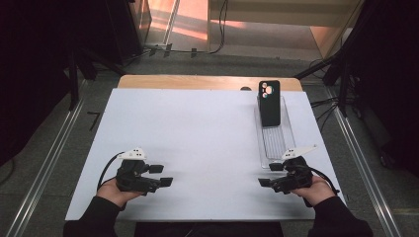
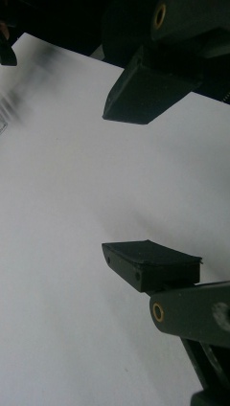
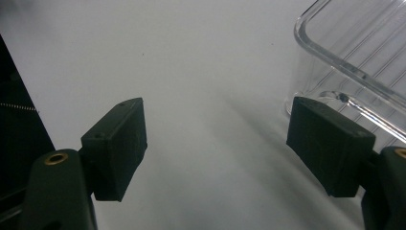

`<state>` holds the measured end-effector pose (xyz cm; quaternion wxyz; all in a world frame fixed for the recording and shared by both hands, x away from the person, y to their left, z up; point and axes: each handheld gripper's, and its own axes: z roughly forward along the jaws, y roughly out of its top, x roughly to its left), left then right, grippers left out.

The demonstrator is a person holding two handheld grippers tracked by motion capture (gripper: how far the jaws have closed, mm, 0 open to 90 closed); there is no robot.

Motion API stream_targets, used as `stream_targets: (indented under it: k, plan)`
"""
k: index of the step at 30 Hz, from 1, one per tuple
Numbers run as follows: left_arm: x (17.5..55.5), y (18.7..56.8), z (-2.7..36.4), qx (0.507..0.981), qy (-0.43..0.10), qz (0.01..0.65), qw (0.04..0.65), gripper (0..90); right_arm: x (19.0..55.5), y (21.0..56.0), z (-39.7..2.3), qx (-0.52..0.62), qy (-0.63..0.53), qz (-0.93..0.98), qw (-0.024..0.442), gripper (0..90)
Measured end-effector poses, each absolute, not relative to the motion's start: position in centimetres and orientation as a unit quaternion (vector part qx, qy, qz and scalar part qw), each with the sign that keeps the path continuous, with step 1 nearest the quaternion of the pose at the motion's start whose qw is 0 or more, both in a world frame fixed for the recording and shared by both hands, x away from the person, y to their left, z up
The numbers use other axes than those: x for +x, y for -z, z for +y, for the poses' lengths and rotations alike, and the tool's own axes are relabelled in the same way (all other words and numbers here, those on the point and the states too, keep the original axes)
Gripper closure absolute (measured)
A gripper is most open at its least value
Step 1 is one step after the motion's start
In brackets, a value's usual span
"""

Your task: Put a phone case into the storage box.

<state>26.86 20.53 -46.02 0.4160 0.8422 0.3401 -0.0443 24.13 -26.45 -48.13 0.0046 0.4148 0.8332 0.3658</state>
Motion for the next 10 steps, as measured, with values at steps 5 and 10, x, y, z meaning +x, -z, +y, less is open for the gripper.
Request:
stream_targets:
  k: [5,10]
  plan:
    - [26.86,46.03,20.52,0.843,0.045,0.340,0.416,31.8,24.10,48.09,-26.41,0.412,-0.370,0.833,0.007,20.0]
    - [26.90,46.00,20.52,0.843,0.045,0.339,0.415,31.8,24.16,48.13,-26.47,0.414,-0.367,0.833,0.007,19.9]
